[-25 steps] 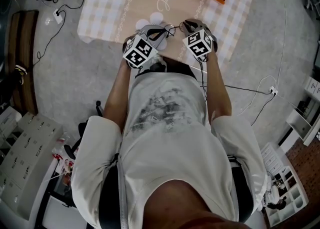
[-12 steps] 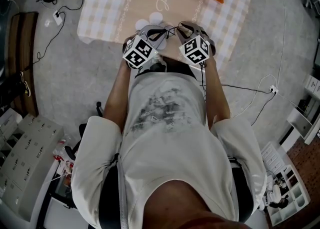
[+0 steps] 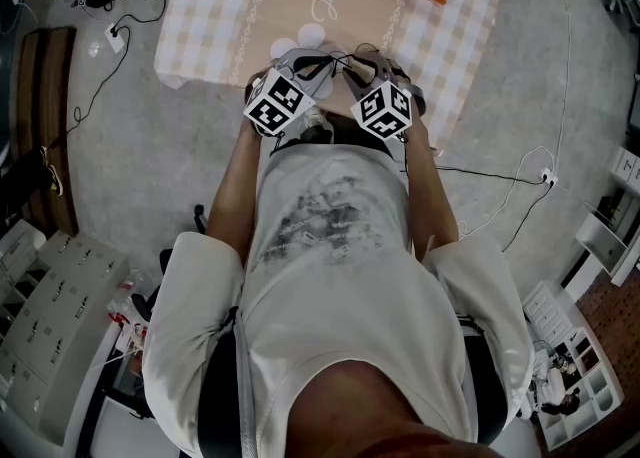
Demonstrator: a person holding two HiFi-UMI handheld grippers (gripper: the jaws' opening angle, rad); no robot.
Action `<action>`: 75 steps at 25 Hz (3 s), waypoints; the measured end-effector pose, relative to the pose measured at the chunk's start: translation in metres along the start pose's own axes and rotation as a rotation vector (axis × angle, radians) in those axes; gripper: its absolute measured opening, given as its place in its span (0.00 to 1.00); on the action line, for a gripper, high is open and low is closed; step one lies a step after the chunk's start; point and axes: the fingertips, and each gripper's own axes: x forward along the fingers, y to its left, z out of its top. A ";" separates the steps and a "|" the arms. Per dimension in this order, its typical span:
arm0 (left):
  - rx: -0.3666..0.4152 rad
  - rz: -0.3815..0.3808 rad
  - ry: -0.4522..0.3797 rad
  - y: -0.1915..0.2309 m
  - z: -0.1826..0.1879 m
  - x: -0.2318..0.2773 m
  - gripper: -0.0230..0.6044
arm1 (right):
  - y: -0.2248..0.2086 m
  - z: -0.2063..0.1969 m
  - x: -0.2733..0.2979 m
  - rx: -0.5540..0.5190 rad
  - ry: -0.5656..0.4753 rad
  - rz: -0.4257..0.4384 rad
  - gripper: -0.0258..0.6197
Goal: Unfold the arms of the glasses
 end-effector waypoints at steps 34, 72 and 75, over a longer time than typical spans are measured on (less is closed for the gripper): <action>-0.014 -0.012 0.009 -0.001 0.003 -0.002 0.06 | 0.040 0.005 0.024 -0.216 0.056 0.004 0.19; -0.026 0.004 0.001 -0.003 -0.008 -0.001 0.06 | 0.007 0.024 -0.032 -0.083 -0.043 -0.181 0.09; -0.031 0.006 0.001 -0.003 -0.009 -0.001 0.06 | 0.002 0.025 -0.036 -0.059 -0.055 -0.194 0.09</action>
